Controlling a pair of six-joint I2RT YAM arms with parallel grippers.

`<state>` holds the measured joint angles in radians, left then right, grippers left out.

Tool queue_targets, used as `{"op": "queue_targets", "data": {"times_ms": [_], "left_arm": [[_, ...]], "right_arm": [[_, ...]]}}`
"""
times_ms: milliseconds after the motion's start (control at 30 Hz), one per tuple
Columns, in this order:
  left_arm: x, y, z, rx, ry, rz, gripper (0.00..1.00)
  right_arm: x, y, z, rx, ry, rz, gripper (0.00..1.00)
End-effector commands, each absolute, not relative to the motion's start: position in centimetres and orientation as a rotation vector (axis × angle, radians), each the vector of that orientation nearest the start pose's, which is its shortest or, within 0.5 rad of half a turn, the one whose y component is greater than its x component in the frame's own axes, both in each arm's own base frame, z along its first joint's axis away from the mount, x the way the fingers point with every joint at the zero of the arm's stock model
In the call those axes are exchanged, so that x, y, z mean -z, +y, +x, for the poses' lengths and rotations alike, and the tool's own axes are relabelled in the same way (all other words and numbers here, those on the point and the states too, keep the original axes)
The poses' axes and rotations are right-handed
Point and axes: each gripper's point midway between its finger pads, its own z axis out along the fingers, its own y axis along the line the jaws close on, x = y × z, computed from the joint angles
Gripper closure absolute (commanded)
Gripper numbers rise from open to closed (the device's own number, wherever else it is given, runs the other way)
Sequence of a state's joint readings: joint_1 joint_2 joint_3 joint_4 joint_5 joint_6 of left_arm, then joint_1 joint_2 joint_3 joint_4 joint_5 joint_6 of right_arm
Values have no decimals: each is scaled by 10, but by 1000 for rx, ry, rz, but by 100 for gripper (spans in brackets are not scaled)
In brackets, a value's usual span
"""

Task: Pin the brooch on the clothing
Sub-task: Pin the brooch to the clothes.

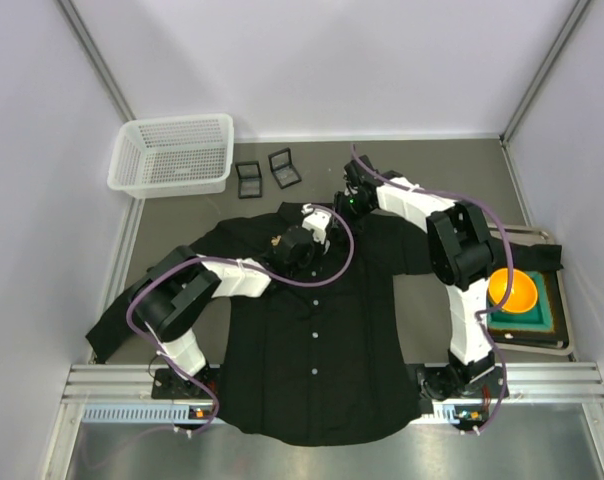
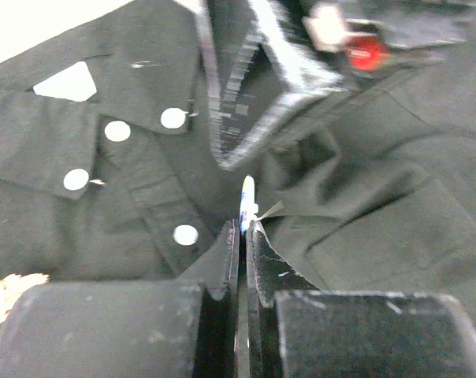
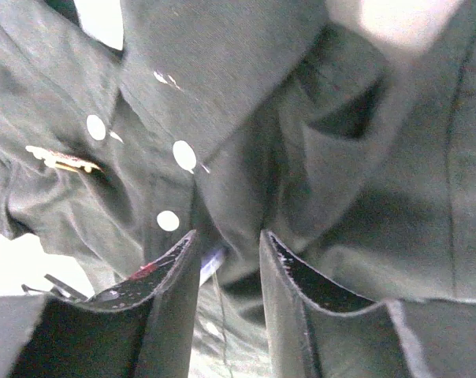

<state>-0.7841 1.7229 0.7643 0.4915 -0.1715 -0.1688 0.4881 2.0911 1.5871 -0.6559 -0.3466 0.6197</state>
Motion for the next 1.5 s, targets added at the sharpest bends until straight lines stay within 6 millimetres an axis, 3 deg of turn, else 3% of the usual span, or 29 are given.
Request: {"op": "queue_targets", "data": {"times_ms": [0, 133, 333, 667, 967, 1467], "left_arm": [[-92, -337, 320, 600, 1892, 588, 100], [-89, -339, 320, 603, 1898, 600, 100], [-90, -334, 324, 565, 1910, 568, 100], [-104, -297, 335, 362, 1923, 524, 100], [-101, -295, 352, 281, 1916, 495, 100], [-97, -300, 362, 259, 1926, 467, 100]], "right_arm": [[-69, 312, 392, -807, 2753, 32, 67], [-69, 315, 391, -831, 2758, 16, 100], [-88, 310, 396, -809, 2703, -2, 100], [-103, 306, 396, -794, 2668, 15, 100], [-109, 309, 388, -851, 2684, 60, 100], [-113, 311, 373, -905, 2706, 83, 100]]}}
